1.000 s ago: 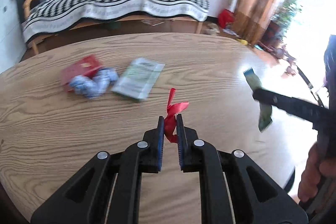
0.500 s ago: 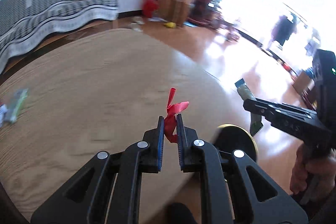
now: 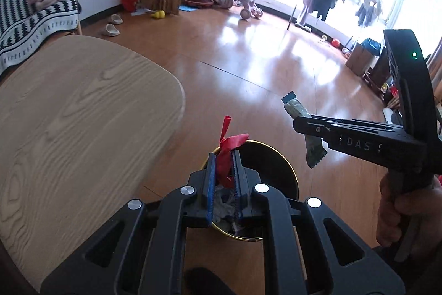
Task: Collect trash
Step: 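Carry both items to the black bin and open both tools to drop them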
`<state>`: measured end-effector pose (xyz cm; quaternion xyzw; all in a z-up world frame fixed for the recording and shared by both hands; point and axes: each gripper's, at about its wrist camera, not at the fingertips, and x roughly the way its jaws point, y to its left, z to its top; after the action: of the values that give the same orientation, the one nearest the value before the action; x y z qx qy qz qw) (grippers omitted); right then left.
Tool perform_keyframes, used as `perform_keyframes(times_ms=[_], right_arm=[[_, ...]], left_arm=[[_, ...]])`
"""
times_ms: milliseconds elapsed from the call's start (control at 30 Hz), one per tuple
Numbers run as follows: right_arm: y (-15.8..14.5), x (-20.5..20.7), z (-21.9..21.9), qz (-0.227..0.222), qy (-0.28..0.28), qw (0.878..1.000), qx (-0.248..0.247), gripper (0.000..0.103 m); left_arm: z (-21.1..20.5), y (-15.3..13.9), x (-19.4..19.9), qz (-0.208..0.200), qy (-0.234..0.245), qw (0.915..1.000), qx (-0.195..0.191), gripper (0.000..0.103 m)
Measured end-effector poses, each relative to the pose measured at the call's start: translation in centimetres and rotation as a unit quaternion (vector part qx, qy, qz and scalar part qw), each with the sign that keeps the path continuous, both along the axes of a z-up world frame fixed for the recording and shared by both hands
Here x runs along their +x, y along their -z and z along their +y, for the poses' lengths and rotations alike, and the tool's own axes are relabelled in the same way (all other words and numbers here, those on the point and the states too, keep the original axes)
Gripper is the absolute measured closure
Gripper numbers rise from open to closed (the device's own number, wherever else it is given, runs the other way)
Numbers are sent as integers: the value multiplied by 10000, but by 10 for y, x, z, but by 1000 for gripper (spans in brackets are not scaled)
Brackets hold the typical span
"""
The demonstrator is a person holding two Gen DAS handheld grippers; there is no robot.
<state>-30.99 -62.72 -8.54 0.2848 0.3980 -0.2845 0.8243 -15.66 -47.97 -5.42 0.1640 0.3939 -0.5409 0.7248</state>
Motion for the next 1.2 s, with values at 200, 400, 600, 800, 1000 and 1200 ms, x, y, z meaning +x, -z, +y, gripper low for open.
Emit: perform_keyframes(times_ms=[200,400,600,800,1000,1200], right_arm=[[3,-3,-7,-1,50,10000,62,87],[1,-3,-8,-71,92,9999,66,87],[0,-8,-8,-139,171,9997,42,79],[-7,-9,-7,-270,251,9993,-86,51],[-8,-13,-12,-321,385,9987,-64,49],[-10,-19,-15,-359,539,9978,-123,47]], left_arm=[[-15,4,0,67,63,10000,35,92],[-23,7,2,152,84,9998,39,92],[-21,10,2,185,93,9998,25,92],[-21,11,0,243,91,9997,35,92],[-26,16,-5,290,181,9994,90,92],[-32,20,-5,503,282,9983,1,92]])
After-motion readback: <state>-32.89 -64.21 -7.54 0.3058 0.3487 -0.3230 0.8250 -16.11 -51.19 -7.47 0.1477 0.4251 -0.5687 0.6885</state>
